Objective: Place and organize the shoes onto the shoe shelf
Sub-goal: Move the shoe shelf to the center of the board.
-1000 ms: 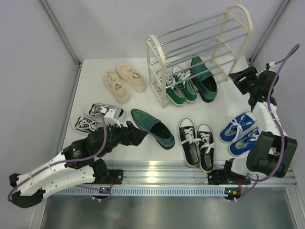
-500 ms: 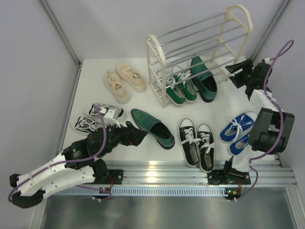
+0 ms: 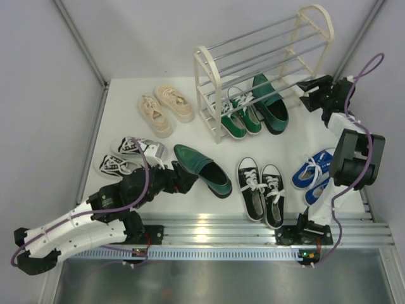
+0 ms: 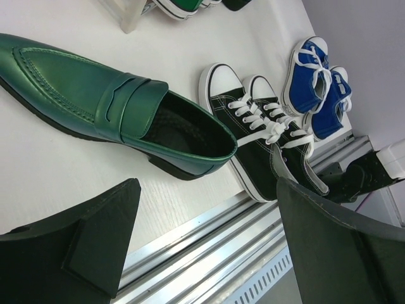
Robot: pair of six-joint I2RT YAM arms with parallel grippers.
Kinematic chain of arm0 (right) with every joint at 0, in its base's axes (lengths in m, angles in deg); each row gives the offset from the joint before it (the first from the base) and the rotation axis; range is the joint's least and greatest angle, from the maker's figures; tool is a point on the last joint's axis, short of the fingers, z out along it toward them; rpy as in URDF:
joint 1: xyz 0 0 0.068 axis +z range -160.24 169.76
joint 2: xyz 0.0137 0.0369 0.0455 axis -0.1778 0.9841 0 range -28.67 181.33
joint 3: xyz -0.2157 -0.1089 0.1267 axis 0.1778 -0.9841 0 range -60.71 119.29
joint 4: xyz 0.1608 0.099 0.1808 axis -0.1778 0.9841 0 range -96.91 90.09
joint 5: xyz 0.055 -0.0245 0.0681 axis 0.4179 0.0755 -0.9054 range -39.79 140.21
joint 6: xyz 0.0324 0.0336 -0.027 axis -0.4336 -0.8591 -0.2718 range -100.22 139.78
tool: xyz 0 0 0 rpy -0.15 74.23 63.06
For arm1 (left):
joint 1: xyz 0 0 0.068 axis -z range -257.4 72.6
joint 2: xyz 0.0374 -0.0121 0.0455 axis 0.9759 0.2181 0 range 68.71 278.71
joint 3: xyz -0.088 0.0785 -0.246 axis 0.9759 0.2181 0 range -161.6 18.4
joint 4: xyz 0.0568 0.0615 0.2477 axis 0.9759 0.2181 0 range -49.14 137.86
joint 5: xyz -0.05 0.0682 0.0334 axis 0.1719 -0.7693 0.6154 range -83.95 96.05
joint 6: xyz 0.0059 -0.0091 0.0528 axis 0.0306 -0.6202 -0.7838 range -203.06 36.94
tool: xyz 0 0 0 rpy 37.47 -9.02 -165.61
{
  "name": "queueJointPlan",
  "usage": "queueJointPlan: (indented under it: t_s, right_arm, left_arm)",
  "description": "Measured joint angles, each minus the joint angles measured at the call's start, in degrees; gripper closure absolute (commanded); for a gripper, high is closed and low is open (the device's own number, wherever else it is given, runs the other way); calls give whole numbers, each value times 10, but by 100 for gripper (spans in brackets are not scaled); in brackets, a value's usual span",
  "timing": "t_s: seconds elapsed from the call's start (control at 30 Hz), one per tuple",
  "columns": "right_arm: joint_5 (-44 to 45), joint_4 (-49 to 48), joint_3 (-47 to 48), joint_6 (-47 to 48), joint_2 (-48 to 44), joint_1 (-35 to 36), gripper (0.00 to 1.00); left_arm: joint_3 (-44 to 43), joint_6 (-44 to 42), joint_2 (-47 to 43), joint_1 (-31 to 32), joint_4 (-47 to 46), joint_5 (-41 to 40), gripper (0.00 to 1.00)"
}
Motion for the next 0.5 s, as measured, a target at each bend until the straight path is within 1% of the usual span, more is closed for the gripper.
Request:
queueJointPlan:
  t_s: [0.13,0.33,0.43,0.5]
  right_arm:
    - [-3,-21,0,-18,9,1,28]
    - [-15,-83,-9,-64,15,4,28]
    - [-10,-77,-3,-68,15,10,28]
    - [1,-53,9,-62,16,16,32]
  left_arm:
    - [-1,0,15,0,0,0,6]
    - [-12,0,42,0,-2,0,6]
    - [-12,0,47,0,-2,1,6]
    - [-12,0,47,0,-2,1,6]
